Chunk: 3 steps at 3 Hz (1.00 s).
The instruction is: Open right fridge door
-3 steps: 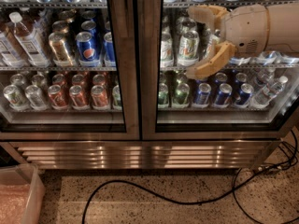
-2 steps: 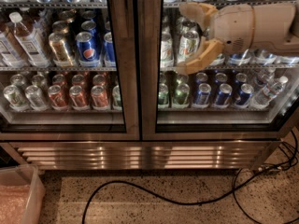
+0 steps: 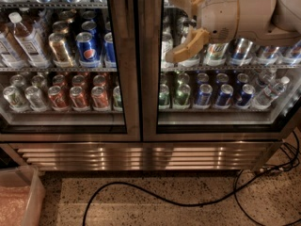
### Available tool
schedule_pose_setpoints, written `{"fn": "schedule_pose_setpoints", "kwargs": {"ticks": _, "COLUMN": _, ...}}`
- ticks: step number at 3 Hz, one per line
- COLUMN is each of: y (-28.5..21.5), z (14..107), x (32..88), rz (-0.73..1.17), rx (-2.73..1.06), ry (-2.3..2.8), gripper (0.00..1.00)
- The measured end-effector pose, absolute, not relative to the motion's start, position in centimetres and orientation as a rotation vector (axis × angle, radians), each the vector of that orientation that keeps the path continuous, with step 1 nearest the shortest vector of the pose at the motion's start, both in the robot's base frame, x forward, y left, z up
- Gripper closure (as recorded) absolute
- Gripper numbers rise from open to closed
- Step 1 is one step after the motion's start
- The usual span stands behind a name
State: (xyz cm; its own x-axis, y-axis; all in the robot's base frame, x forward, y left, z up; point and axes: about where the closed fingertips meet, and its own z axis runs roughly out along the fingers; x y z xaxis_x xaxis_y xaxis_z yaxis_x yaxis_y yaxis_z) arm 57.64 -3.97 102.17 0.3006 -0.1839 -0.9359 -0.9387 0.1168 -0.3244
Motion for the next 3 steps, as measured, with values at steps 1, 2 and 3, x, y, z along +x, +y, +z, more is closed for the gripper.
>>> {"fn": "schedule_pose_setpoints", "kwargs": {"ticks": 1, "y": -3.49, "z": 102.8, "x": 58.11, "rz": 0.782, "rx": -1.365, "ry": 1.126, "gripper": 0.0}}
{"fn": "schedule_pose_setpoints", "kwargs": {"ticks": 2, "y": -3.41, "z": 102.7, "x": 58.08, "rz": 0.791, "rx": -1.37, "ry": 1.123, "gripper": 0.0}}
{"fn": "schedule_pose_setpoints", "kwargs": {"ticks": 3, "y": -3.28, "z": 102.65, "x": 57.96, "rz": 0.798, "rx": -1.373, "ry": 1.121, "gripper": 0.0}}
